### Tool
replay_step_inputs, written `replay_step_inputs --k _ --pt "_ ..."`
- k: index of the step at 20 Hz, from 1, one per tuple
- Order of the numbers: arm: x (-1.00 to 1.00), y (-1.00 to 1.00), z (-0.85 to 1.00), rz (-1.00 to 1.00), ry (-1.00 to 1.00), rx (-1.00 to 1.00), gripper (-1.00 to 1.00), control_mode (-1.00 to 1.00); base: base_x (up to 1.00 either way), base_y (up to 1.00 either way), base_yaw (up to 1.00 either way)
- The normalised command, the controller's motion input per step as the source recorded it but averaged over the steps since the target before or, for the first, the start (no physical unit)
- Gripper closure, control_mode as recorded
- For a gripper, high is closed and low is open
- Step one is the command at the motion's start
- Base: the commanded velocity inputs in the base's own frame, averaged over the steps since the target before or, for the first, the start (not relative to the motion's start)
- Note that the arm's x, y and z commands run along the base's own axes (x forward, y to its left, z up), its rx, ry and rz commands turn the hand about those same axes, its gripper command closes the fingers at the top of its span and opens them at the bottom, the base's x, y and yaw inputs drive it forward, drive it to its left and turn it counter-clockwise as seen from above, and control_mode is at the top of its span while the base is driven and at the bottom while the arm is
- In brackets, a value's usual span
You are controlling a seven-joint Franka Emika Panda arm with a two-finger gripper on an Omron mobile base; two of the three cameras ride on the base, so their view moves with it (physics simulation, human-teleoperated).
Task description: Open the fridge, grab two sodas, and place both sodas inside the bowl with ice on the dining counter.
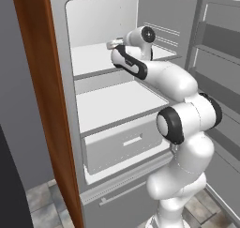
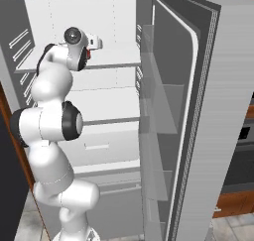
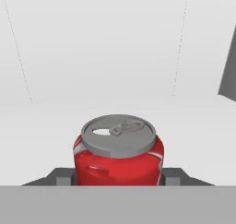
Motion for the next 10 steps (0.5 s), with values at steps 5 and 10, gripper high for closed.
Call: replay_step_inputs --k 5,10 --pt "-0.36 0.0 0.0 0.0 0.0 -0.01 1.0 -1.0 0.0 0.0 0.0" --pt "-0.68 0.0 0.14 0.0 0.0 -0.01 1.0 -1.0 0.0 0.0 0.0"
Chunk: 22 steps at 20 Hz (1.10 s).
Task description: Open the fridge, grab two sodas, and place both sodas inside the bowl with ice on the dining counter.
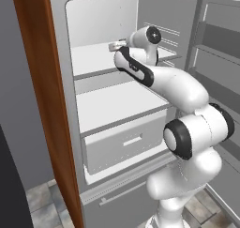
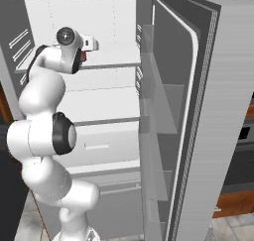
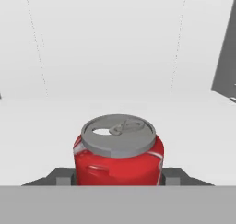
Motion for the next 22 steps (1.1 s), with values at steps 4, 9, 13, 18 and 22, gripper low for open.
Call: replay_step_inputs --k 4,9,13,18,22 --pt "-0.86 -0.01 0.25 0.0 0.0 0.0 1.0 -1.0 0.0 0.0 0.0" --pt "-0.95 -0.09 0.22 0.0 0.0 0.0 1.0 -1.0 0.0 0.0 0.0" --pt "-1.0 -0.15 0.01 0.0 0.0 0.0 1.0 -1.0 0.0 0.0 0.0" --pt "-1.0 -0.12 0.02 0.0 0.01 0.0 1.0 -1.0 0.0 0.0 0.0" --pt "-1.0 0.0 -0.01 0.0 0.04 -0.05 1.0 -1.0 0.0 0.0 0.0"
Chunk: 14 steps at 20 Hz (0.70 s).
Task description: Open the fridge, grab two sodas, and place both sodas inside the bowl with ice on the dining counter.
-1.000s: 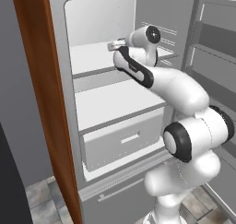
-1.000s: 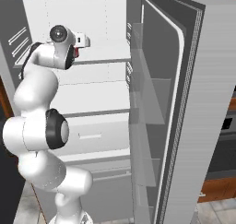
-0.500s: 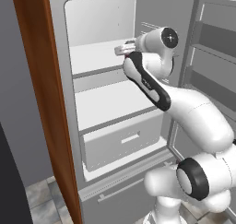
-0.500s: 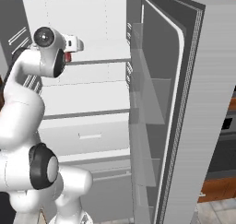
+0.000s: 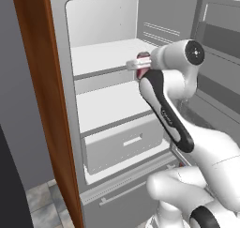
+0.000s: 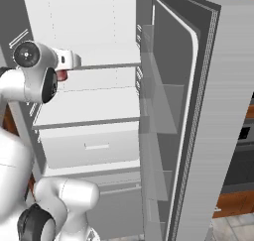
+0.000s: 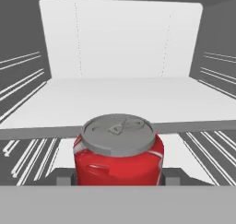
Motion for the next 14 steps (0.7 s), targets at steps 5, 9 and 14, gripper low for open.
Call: replay_step_inputs --k 5,9,14 --pt "-0.97 0.0 -0.31 0.0 0.07 -0.1 1.0 -1.0 0.0 0.0 0.0" --pt "-0.9 0.0 -0.5 0.0 0.06 -0.12 1.0 -1.0 0.0 0.0 0.0" --pt "-0.8 0.04 -0.66 0.04 0.02 -0.07 1.0 -1.0 0.0 0.0 0.0"
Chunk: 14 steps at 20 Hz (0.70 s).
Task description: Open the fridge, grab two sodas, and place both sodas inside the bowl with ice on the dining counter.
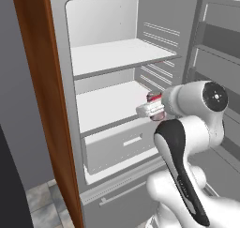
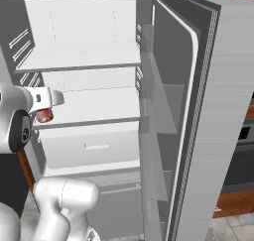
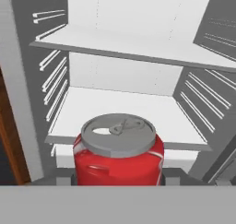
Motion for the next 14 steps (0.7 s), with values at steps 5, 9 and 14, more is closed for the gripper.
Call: replay_step_inputs --k 5,9,14 --pt "-0.81 0.07 -0.59 0.06 -0.02 -0.02 1.0 -1.0 0.0 0.0 0.0" --pt "0.0 0.0 0.0 0.0 0.0 0.0 1.0 1.0 -0.95 0.01 -0.04" --pt "0.0 0.0 0.0 0.0 0.0 0.0 1.0 1.0 -0.97 0.02 -0.18"
